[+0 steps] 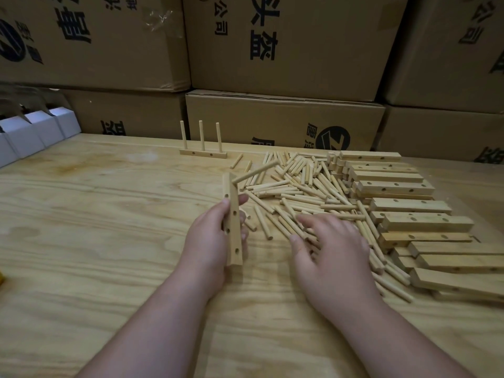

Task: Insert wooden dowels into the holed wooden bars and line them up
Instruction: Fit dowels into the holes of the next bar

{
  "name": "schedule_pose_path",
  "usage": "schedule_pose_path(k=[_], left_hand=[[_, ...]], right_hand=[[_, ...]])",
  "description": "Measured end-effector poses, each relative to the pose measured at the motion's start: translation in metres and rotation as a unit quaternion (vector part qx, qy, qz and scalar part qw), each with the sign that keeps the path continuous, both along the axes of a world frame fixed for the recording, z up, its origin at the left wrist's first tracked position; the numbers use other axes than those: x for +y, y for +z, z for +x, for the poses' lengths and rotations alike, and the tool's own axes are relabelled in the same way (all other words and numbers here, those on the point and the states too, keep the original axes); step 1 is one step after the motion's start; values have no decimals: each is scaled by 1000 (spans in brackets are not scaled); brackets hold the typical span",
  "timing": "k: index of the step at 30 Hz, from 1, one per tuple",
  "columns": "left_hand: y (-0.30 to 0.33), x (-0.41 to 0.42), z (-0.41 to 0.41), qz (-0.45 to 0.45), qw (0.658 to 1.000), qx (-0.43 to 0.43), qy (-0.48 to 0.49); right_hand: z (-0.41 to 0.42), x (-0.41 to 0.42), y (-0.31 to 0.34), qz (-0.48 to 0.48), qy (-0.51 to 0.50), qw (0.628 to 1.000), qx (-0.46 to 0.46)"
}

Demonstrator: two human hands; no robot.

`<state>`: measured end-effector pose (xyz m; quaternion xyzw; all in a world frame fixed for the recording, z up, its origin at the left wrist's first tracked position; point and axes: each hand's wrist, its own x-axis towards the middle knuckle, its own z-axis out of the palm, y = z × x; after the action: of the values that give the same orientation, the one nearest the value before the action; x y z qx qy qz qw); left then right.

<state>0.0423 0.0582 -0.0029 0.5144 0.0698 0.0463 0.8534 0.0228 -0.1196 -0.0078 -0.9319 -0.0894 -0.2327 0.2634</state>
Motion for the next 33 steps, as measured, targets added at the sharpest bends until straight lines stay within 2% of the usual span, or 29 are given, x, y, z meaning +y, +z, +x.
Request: schedule_pose_path(k=[2,5,10,25,33], left_hand=[[1,2,1,-32,999,8,10],[1,3,1,-41,999,9,15],[1,2,0,-25,1000,2,6],[-1,2,1,-22,999,-6,26],[-3,2,2,-15,999,-8,28]], right_hand=[[-1,3,-5,-111,1,991,75],[-2,4,-8,-167,9,981,101],[-2,3,-5,-131,-23,990,54],[-3,4,0,-164,-90,978,87],[-4,4,4,-119,-117,979,119]])
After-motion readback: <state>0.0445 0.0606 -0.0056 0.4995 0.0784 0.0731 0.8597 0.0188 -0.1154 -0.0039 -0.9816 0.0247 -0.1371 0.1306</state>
